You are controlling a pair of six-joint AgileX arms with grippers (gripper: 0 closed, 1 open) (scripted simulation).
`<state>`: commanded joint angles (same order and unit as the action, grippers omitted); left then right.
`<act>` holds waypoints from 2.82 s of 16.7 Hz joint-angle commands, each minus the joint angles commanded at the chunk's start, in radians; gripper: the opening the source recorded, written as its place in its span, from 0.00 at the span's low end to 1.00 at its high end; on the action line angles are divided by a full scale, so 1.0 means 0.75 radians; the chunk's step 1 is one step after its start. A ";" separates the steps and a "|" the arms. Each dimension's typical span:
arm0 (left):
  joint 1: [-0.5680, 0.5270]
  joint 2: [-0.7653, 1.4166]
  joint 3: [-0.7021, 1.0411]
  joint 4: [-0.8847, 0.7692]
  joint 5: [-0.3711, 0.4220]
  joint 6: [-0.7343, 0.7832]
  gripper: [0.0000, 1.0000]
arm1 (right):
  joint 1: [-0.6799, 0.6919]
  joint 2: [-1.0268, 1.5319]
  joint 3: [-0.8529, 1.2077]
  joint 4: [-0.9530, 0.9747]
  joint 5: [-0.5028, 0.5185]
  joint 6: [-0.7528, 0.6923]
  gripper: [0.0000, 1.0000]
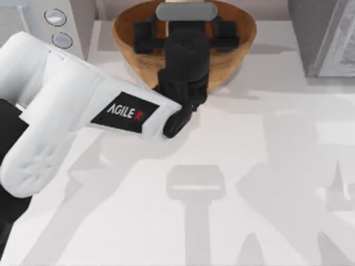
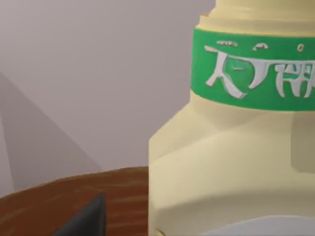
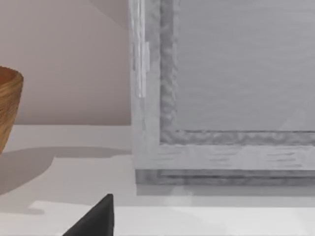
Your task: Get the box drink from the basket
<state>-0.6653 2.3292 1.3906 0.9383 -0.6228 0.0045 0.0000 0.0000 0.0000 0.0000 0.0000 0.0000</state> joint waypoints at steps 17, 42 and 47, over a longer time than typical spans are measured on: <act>0.051 0.108 0.201 -0.094 0.052 -0.001 0.47 | 0.000 0.000 0.000 0.000 0.000 0.000 1.00; 0.040 -0.086 0.402 -0.457 0.045 -0.003 0.00 | 0.000 0.000 0.000 0.000 0.000 0.000 1.00; 0.037 -0.190 0.527 -0.693 0.046 0.000 0.00 | 0.000 0.000 0.000 0.000 0.000 0.000 1.00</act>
<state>-0.6375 2.1868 1.7862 0.4187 -0.5886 0.0048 0.0000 0.0000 0.0000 0.0000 0.0000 0.0000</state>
